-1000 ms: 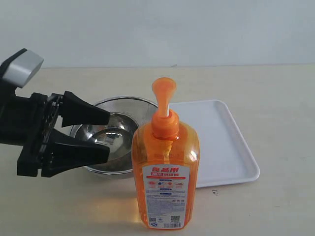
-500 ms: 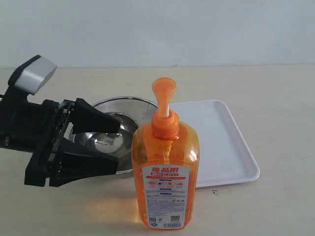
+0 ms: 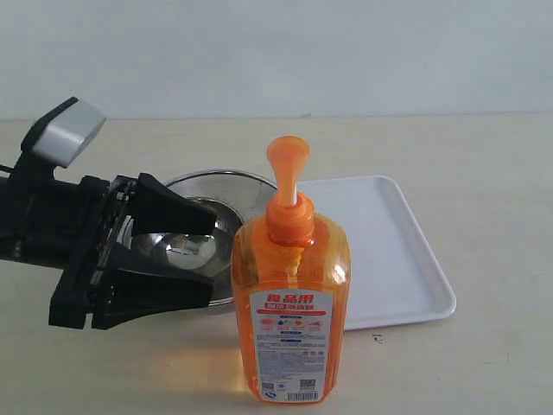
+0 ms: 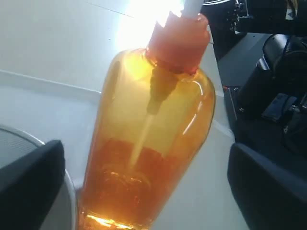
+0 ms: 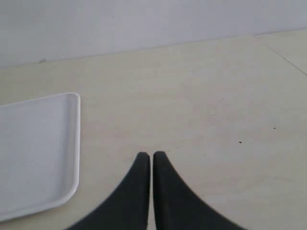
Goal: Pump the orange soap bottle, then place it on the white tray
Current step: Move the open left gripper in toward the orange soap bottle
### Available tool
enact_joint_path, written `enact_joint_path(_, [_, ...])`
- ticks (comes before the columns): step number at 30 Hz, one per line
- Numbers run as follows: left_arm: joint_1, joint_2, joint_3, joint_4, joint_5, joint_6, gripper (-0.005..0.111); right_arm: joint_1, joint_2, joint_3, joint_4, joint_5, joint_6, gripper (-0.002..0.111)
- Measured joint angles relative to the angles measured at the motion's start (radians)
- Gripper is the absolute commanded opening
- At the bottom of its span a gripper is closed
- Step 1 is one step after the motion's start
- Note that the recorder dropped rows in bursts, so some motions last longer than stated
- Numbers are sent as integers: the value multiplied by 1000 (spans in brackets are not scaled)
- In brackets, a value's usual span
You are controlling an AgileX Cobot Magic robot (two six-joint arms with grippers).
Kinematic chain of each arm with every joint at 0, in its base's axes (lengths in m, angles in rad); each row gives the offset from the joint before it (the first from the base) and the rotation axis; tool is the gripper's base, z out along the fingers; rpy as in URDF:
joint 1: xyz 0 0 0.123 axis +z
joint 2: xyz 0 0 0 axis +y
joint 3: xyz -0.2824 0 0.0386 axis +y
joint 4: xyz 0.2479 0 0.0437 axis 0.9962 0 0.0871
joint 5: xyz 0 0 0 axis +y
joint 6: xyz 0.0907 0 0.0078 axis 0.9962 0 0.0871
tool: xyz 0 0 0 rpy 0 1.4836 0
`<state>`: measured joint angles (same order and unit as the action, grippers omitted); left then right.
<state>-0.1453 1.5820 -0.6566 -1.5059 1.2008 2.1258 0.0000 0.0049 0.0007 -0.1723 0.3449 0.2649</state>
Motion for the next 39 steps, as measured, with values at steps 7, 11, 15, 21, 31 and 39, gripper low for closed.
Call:
enact_joint_path(7, [0, 0, 0, 9, -53, 0, 85, 0, 0, 0, 0, 0, 0, 0])
enact_joint_path(11, [0, 0, 0, -10, -68, 0, 92, 0, 0, 0, 0, 0, 0, 0])
enact_joint_path(15, [0, 0, 0, -21, -70, 0, 104, 0, 0, 0, 0, 0, 0, 0])
enact_joint_path(21, [-37, 0, 0, -27, -76, 0, 109, 0, 0, 0, 0, 0, 0, 0])
enact_joint_path(31, [-127, 0, 0, -9, -209, 0, 109, 0, 0, 0, 0, 0, 0, 0])
enact_joint_path(39, [-130, 0, 0, -29, -199, 0, 109, 0, 0, 0, 0, 0, 0, 0])
